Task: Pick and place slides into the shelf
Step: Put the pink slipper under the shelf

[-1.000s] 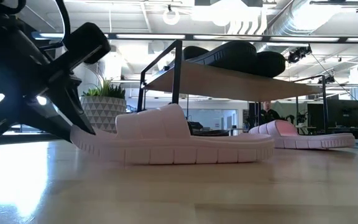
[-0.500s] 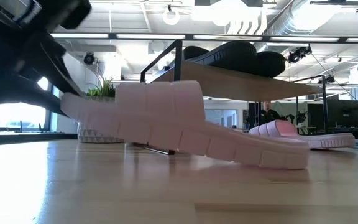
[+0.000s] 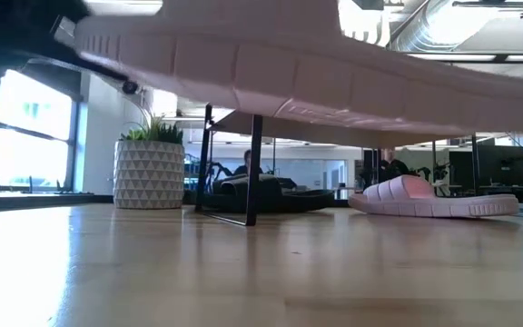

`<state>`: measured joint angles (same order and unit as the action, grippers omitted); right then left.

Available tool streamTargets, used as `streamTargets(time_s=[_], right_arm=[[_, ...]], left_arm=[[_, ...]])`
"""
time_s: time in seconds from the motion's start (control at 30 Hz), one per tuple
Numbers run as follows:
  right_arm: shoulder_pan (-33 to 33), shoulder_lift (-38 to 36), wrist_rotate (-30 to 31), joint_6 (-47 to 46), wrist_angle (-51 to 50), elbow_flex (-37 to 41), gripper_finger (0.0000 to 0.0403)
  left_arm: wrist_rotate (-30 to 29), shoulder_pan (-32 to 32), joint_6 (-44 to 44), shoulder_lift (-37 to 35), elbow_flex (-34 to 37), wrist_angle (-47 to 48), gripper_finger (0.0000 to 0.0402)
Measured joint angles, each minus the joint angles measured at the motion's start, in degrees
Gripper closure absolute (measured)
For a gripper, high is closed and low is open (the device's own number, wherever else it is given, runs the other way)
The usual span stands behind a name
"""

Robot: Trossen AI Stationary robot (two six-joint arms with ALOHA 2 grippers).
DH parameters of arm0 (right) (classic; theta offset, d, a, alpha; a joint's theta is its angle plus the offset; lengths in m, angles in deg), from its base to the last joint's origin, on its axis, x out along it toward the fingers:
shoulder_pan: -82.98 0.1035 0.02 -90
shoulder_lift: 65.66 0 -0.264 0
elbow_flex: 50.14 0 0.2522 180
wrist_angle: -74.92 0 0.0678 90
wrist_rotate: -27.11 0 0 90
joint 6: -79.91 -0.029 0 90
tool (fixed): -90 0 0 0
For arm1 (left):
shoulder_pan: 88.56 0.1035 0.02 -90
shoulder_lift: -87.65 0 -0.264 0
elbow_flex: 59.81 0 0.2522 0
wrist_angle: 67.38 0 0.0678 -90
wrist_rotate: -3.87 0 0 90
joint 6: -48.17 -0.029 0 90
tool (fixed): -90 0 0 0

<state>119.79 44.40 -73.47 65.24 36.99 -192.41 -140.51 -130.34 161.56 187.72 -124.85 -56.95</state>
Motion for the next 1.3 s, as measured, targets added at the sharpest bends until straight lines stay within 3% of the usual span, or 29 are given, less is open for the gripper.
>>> streamTargets(time_s=[0.17,0.27,0.33,0.43,0.63,0.7,0.83,0.97,1.03,1.13,1.23,1.3], right_arm=[[-5.34,-1.73,-23.62,-3.73,18.73,-0.06,0.0392],[-7.85,-3.37,-25.55,-3.99,19.22,-0.06,0.0394],[-9.03,-5.95,-17.38,0.75,9.26,-0.06,0.0397],[-8.95,-10.39,3.12,6.86,-9.79,-0.06,0.0402],[-2.48,-18.25,23.06,4.96,-24.25,-0.02,0.0402],[1.25,-20.06,33.3,0.29,-31.5,-0.1,0.0402],[9.02,-20.52,52.08,-18.27,-49.29,0.0,0.0402],[17.87,-19.63,65.36,-38.86,-61.22,2.36,0.0402],[21.16,-19.67,67.69,-43.5,-59.33,7.42,0.0402],[22.95,-20.75,65.9,-44.85,-47.76,17.9,0.0402],[21.66,-22.81,56.33,-36.29,-24.27,29.73,0.0402],[19.04,-23.39,45.46,-25.09,-2.82,37.34,0.0402]], left_arm=[[0.99,0.02,-6.56,-0.5,-2.0,0.01,0.0385],[1.83,0.17,-10.59,-1.45,-3.09,-0.26,0.0386],[2.36,0.13,-13.37,-2.23,-3.42,0.09,0.0383],[2.33,0.13,-16.8,-3.87,-3.82,0.05,0.0378],[1.38,0.15,-20.61,-6.02,-3.84,-0.04,0.0387],[0.74,0.15,-20.78,-6.34,-3.84,-0.02,0.0386],[0.18,0.18,-21.71,-7.12,-3.84,-0.22,0.0378],[-1.16,0.14,-22.62,-7.69,-3.84,-0.61,0.0385],[-1.55,0.15,-23.95,-7.81,-3.84,-1.49,0.0387],[-1.95,0.15,-25.84,-7.76,-3.84,-3.65,0.0382],[-1.93,0.15,-26.69,-7.76,-3.84,-4.33,0.038],[-1.97,0.15,-26.8,-7.76,-3.84,-4.35,0.0383]])
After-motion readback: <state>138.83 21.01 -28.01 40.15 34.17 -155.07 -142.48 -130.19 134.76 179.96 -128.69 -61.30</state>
